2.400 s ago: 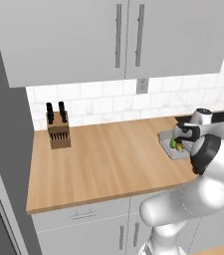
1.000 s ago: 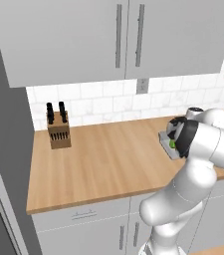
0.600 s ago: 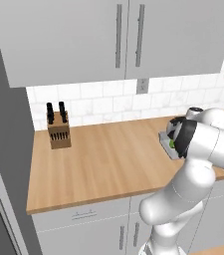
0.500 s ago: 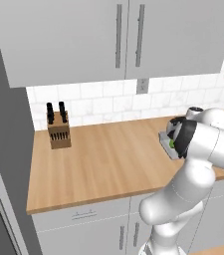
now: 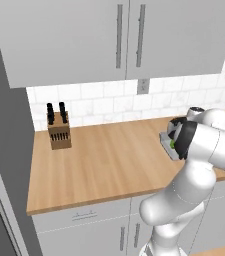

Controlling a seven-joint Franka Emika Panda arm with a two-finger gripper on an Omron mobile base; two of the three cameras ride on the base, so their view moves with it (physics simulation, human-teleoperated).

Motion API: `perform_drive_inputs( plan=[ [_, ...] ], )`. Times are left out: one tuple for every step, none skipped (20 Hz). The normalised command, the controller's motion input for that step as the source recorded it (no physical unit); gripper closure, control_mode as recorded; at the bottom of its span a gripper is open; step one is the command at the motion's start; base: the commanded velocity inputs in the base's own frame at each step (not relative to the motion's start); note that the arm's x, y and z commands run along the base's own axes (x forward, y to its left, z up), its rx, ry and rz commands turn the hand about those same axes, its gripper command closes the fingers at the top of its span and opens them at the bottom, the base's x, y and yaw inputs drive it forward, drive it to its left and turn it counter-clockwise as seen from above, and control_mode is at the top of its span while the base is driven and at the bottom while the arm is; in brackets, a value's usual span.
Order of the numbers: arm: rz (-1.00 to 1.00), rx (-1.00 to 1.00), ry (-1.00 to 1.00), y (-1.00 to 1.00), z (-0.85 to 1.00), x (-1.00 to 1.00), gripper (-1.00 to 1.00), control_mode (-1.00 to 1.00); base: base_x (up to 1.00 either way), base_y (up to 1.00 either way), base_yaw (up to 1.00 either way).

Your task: Take the meat container that has the steak and place it on the second highest rack of the freezer. Then take the vegetable container that has the lemon wedge and cucumber and place it on the highest rack of the freezer.

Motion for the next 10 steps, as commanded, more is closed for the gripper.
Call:
perform_drive_inputs(
  plan=[
    [0.00, 0.00, 0.00, 0.00, 0.00, 0.00, 1.00, -1.00, 0.00, 0.00, 0.00],
    [0.00, 0.00, 0.00, 0.00, 0.00, 0.00, 1.00, -1.00, 0.00, 0.00, 0.00],
    [0.00, 0.00, 0.00, 0.00, 0.00, 0.00, 1.00, -1.00, 0.00, 0.00, 0.00],
    [0.00, 0.00, 0.00, 0.00, 0.00, 0.00, 1.00, -1.00, 0.00, 0.00, 0.00],
    [0.00, 0.00, 0.00, 0.00, 0.00, 0.00, 1.00, -1.00, 0.00, 0.00, 0.00],
    [0.00, 0.00, 0.00, 0.00, 0.00, 0.00, 1.00, -1.00, 0.00, 0.00, 0.00],
    [0.00, 0.00, 0.00, 0.00, 0.00, 0.00, 1.00, -1.00, 0.00, 0.00, 0.00],
    [0.00, 0.00, 0.00, 0.00, 0.00, 0.00, 1.00, -1.00, 0.00, 0.00, 0.00],
    [0.00, 0.00, 0.00, 0.00, 0.00, 0.00, 1.00, -1.00, 0.00, 0.00, 0.00],
    [0.00, 0.00, 0.00, 0.00, 0.00, 0.00, 1.00, -1.00, 0.00, 0.00, 0.00]
  ],
)
